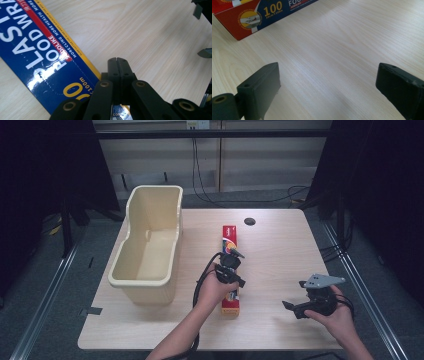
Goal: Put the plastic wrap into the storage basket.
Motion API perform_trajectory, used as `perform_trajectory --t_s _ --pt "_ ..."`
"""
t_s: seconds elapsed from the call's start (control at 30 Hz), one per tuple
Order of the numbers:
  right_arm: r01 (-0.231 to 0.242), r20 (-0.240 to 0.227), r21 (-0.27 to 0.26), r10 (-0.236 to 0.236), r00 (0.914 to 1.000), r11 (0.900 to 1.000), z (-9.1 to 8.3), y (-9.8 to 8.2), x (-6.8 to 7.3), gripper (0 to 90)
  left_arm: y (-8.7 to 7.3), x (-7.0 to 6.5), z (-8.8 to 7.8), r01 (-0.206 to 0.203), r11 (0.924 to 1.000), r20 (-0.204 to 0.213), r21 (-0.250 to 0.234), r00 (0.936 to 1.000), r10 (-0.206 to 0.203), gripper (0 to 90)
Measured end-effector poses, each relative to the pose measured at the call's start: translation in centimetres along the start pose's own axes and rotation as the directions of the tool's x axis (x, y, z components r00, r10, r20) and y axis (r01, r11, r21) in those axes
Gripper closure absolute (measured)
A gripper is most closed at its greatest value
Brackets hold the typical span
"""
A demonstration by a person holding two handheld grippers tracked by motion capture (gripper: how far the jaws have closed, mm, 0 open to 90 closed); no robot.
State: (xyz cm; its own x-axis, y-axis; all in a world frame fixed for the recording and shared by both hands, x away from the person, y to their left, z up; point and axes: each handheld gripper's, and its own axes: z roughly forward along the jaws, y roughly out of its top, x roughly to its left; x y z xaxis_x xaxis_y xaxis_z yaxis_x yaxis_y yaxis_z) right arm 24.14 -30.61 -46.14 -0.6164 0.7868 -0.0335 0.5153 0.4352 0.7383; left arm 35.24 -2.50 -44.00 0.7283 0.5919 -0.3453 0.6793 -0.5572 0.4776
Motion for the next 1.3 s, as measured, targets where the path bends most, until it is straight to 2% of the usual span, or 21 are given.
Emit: perform_trajectory --t_s 0.47,0.57,0.77,0.8,0.83,0.87,0.97,1.13,1.27,1.3 --pt "0.001 -0.003 0.004 -0.001 1.0000 1.000 0.1 0.1 0.3 5.7 -1.0 1.5 -2.1 0.045 0.9989 -0.046 0.013 0.9980 -0.044 90.0" --pt "0.004 -0.006 0.000 -0.004 1.0000 1.000 0.2 0.2 0.2 5.8 -1.0 1.8 -2.6 0.054 0.9985 -0.022 0.007 0.9983 -0.054 89.9" --pt "0.008 -0.007 -0.008 -0.008 0.9999 1.000 0.2 0.2 0.1 5.7 -0.1 1.8 -3.5 0.069 0.9973 -0.030 -0.025 0.9971 -0.070 80.6" --pt "0.008 -0.007 -0.008 -0.008 0.9999 1.000 0.2 0.2 0.1 5.8 0.2 1.8 -3.6 0.078 0.9960 -0.038 -0.042 0.9961 -0.080 77.6" --pt "0.005 -0.005 -0.006 -0.005 1.0000 1.000 0.2 0.2 0.1 5.8 0.4 1.8 -3.7 0.081 0.9951 -0.060 -0.057 0.9947 -0.084 71.5" --pt "0.005 -0.005 -0.007 -0.005 1.0000 1.000 0.2 0.2 0.1 5.8 0.7 1.9 -3.8 0.084 0.9944 -0.064 -0.064 0.9941 -0.088 64.9" --pt "0.005 -0.007 -0.006 -0.005 1.0000 1.000 0.2 0.2 0.1 5.8 1.4 1.9 -3.8 0.110 0.9914 -0.090 -0.071 0.9892 -0.116 55.7" --pt "0.006 -0.008 -0.005 -0.006 0.9999 1.000 0.1 0.2 0.1 6.0 2.4 2.2 -3.3 0.141 0.9876 -0.135 -0.068 0.9795 -0.149 48.3" --pt "0.000 -0.005 -0.007 0.000 1.0000 1.000 0.0 0.2 0.1 6.0 3.2 2.8 -2.8 0.167 0.9828 -0.179 -0.079 0.9674 -0.179 42.2" --pt "0.000 -0.005 -0.007 0.000 1.0000 1.000 0.0 0.2 0.1 6.0 3.2 2.8 -2.8 0.167 0.9828 -0.179 -0.079 0.9674 -0.179 38.9"
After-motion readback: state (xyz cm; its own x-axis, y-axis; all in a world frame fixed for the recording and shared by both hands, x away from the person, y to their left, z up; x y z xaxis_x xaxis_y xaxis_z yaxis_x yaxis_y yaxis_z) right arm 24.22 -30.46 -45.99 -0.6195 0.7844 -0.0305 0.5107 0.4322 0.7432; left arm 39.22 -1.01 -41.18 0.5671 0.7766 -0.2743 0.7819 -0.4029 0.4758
